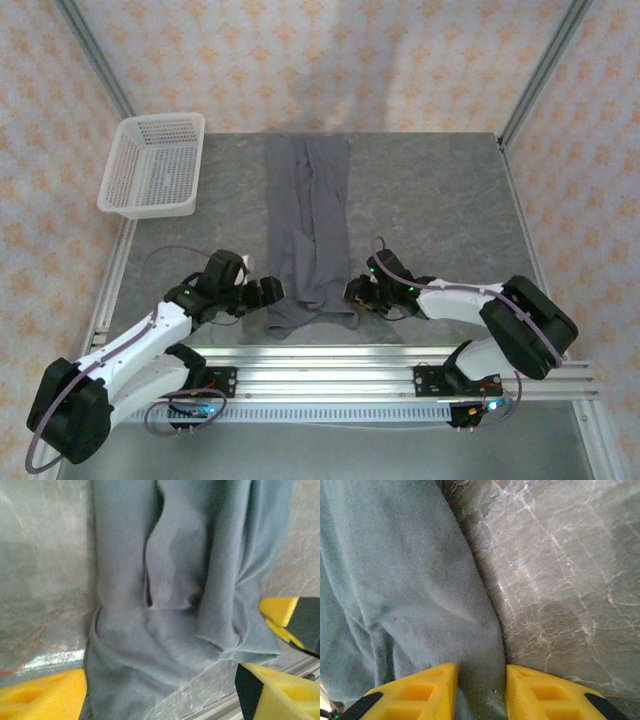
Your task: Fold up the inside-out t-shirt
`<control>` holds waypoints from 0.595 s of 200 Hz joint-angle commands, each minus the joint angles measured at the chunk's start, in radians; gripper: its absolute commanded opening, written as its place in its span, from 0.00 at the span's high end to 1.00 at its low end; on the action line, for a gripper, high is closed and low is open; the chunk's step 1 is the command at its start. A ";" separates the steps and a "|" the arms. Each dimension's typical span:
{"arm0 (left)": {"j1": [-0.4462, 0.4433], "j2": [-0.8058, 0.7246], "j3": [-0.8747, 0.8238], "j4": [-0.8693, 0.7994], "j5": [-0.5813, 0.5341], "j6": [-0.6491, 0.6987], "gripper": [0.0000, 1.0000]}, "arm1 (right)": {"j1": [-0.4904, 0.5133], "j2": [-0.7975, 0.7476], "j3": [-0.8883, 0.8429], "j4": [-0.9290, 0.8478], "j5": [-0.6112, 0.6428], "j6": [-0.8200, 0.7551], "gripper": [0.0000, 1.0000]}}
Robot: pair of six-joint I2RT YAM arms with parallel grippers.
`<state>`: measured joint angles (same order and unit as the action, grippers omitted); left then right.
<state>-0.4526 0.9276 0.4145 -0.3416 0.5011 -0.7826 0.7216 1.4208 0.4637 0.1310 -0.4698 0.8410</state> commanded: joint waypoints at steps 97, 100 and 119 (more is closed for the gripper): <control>-0.037 0.099 -0.077 0.163 0.078 -0.125 0.34 | 0.114 -0.025 -0.020 0.105 -0.071 0.063 0.84; -0.039 0.102 -0.076 0.163 0.079 -0.124 0.36 | 0.114 -0.026 -0.020 0.105 -0.066 0.064 0.86; -0.041 0.106 -0.062 0.117 0.054 -0.109 0.41 | 0.114 -0.043 -0.022 0.100 -0.046 0.069 0.94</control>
<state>-0.4808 1.0309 0.3496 -0.2302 0.5583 -0.8906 0.8352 1.4136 0.4507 0.2375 -0.5541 0.9043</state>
